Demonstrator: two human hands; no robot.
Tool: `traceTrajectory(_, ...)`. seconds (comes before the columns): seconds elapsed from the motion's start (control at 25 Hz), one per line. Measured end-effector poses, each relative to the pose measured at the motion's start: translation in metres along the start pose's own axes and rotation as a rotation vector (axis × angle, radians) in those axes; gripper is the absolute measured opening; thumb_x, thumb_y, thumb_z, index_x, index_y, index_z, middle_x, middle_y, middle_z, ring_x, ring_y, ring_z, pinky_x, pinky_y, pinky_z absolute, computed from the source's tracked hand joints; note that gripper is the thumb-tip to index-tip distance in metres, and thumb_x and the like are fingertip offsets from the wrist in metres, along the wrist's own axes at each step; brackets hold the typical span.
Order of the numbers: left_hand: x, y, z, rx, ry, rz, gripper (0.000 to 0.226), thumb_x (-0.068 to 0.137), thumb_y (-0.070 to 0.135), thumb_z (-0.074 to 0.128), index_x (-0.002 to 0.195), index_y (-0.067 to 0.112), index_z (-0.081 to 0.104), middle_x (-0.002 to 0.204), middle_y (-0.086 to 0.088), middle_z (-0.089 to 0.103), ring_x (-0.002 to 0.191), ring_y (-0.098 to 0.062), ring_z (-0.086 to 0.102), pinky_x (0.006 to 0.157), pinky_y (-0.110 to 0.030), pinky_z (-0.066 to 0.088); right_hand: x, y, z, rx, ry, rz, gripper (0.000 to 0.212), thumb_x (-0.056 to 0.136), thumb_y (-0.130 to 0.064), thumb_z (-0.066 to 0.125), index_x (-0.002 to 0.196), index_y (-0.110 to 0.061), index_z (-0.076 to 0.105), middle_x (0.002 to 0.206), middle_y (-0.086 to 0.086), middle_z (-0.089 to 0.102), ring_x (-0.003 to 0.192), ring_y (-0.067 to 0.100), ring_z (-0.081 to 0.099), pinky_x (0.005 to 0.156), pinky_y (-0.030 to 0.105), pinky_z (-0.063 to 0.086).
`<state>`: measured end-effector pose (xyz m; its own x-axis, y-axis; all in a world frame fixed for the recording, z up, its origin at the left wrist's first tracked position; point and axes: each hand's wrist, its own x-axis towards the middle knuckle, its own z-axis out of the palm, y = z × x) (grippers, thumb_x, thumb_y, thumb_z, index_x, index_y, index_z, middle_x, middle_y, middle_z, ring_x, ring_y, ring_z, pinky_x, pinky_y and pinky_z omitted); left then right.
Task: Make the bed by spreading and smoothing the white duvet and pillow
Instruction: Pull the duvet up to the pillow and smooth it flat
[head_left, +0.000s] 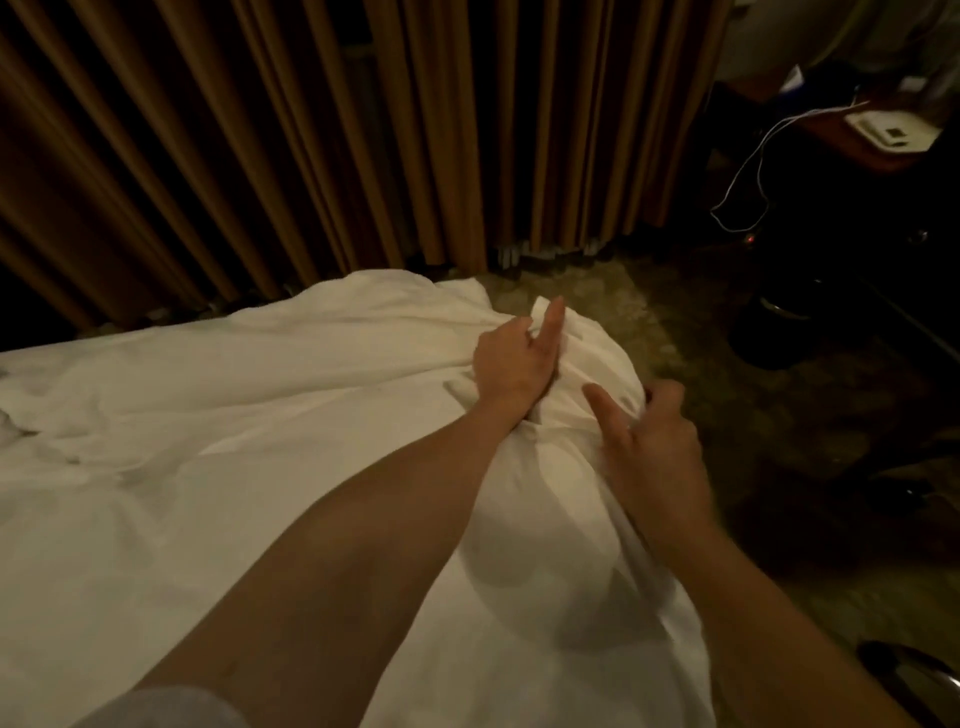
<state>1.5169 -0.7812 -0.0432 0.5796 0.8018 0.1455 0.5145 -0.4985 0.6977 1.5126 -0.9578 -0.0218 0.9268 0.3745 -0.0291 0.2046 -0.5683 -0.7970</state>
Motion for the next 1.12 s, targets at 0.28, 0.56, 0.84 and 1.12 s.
traceTrajectory(0.28, -0.099, -0.115, 0.094, 0.377, -0.581, -0.067, 0.086, 0.09, 0.081, 0.015, 0.16, 0.033, 0.01, 0.169, -0.002, 0.014, 0.154, -0.033, 0.01, 0.121, -0.056, 0.012, -0.033, 0.156, 0.079, -0.15, -0.369, 0.221, 0.105, 0.075, -0.095, 0.035, 0.156, -0.036, 0.004, 0.163, 0.004, 0.026, 0.145, 0.028, 0.035, 0.119, 0.051, 0.031)
traceTrajectory(0.56, -0.137, -0.191, 0.012, 0.494, -0.597, -0.166, 0.079, 0.097, 0.073, 0.02, 0.162, 0.031, 0.003, 0.17, 0.0, 0.003, 0.156, -0.03, -0.001, 0.123, -0.055, 0.008, -0.098, 0.141, 0.11, -0.291, -0.607, 0.11, 0.101, 0.077, -0.093, 0.026, 0.154, -0.043, -0.015, 0.169, 0.003, 0.005, 0.153, 0.033, 0.015, 0.122, 0.055, 0.02)
traceTrajectory(0.84, -0.146, -0.245, -0.224, 0.442, -0.256, -0.219, 0.084, 0.093, 0.076, 0.02, 0.16, 0.025, 0.017, 0.168, 0.001, 0.017, 0.154, -0.027, 0.011, 0.12, -0.051, 0.019, -0.152, -0.093, 0.174, -0.376, -0.634, -0.367, 0.095, 0.084, -0.083, 0.033, 0.157, -0.041, -0.011, 0.169, 0.003, 0.002, 0.153, 0.031, 0.012, 0.117, 0.054, 0.025)
traceTrajectory(1.12, -0.24, -0.42, -0.588, 0.494, 0.158, -0.416, 0.083, 0.092, 0.077, 0.032, 0.152, 0.019, 0.032, 0.158, -0.003, 0.035, 0.144, -0.029, 0.028, 0.112, -0.05, 0.03, -0.363, -0.356, 0.323, -0.473, -0.721, -0.753, 0.099, 0.085, -0.084, 0.035, 0.156, -0.038, -0.017, 0.169, -0.001, -0.009, 0.154, 0.03, 0.002, 0.121, 0.057, 0.015)
